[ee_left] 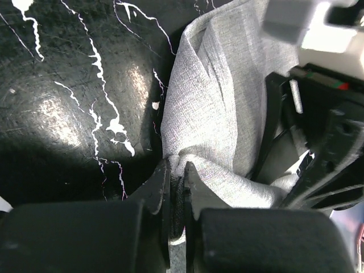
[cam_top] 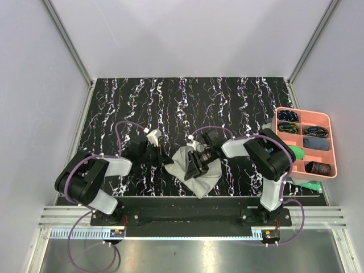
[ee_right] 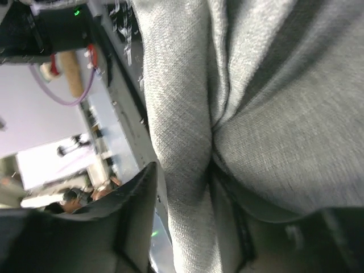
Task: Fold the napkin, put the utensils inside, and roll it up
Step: Roll the napkin with the utensil
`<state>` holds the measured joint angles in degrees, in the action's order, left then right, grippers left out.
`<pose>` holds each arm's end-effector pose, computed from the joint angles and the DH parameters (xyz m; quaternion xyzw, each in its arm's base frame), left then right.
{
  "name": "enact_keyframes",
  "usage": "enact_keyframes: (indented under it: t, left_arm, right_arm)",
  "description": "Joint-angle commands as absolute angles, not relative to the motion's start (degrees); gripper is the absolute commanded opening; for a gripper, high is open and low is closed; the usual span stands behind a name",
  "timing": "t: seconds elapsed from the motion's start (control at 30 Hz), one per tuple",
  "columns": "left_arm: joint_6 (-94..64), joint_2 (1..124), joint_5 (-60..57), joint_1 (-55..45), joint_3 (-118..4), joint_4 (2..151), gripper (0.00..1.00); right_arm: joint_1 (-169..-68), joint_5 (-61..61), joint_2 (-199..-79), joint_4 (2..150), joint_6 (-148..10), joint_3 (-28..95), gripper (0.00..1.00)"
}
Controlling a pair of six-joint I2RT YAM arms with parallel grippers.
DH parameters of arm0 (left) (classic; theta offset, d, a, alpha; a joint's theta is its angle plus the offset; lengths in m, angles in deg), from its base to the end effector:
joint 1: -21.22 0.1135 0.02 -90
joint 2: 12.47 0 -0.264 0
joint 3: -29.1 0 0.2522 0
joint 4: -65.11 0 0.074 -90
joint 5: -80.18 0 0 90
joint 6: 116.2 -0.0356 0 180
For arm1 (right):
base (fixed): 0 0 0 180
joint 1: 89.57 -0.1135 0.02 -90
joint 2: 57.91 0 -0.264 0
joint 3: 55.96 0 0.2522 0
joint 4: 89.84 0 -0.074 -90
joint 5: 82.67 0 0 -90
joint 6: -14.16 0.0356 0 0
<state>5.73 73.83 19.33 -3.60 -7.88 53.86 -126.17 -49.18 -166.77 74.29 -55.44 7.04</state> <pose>0.2197 -0.1207 0.1209 0.0560 0.8753 -0.4004 0.2653 0.2435 0.2178 0.0999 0.2348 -0.8294 -0.5061 0.0300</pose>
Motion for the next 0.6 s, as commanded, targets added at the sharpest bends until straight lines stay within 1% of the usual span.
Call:
enact_keyframes:
  t: [0.0,0.1,0.13,0.17,0.2,0.23,0.3,0.33,0.4,0.43,0.5,0.57]
  left_arm:
    - [3.3,72.0,17.4,-4.1,-11.7,60.6,0.00]
    - [2.9,71.8,16.4,-4.2,-14.2,67.7,0.00]
    - [3.2,71.7,16.3,-4.1,-14.5,68.9,0.00]
    - [3.3,71.7,16.2,-4.2,-15.1,70.9,0.00]
    - [3.7,71.5,16.2,-4.2,-15.4,71.7,0.00]
    - [3.9,71.5,16.0,-4.1,-15.7,72.8,0.00]
    - [4.3,71.2,15.5,-4.1,-16.6,75.9,0.00]
    - [4.3,71.2,15.5,-4.2,-16.8,76.6,0.00]
    - [4.7,71.0,15.7,-4.1,-17.4,78.2,0.00]
    - [4.7,70.9,15.8,-4.2,-17.4,78.3,0.00]
    - [5.0,70.8,15.8,-4.2,-17.5,78.7,0.00]
    - [5.1,70.7,15.6,-4.1,-17.7,78.7,0.00]
  right_arm:
    - [-125.7,-38.0,-158.6,64.1,-59.1,10.8,0.56]
    - [-128.2,-29.3,-152.2,57.7,-61.1,14.0,0.60]
    - [-129.5,-22.9,-150.8,56.7,-61.8,14.8,0.61]
    - [-131.0,-19.1,-149.6,56.2,-62.1,16.0,0.62]
    - [-135.1,-14.6,-147.7,55.7,-62.9,16.5,0.63]
    - [-137.0,-5.9,-147.1,55.5,-63.5,16.9,0.64]
    - [-142.7,2.0,-146.9,55.7,-65.5,17.7,0.64]
    - [-144.8,9.5,-147.1,55.8,-66.0,17.8,0.64]
    - [-148.4,16.0,-148.0,57.0,-68.3,18.0,0.65]
    - [-152.3,21.9,-148.4,57.6,-68.9,18.1,0.65]
    - [-155.1,26.5,-149.7,59.5,-71.3,17.9,0.65]
    - [-157.7,28.5,-151.0,60.5,-72.1,17.7,0.66]
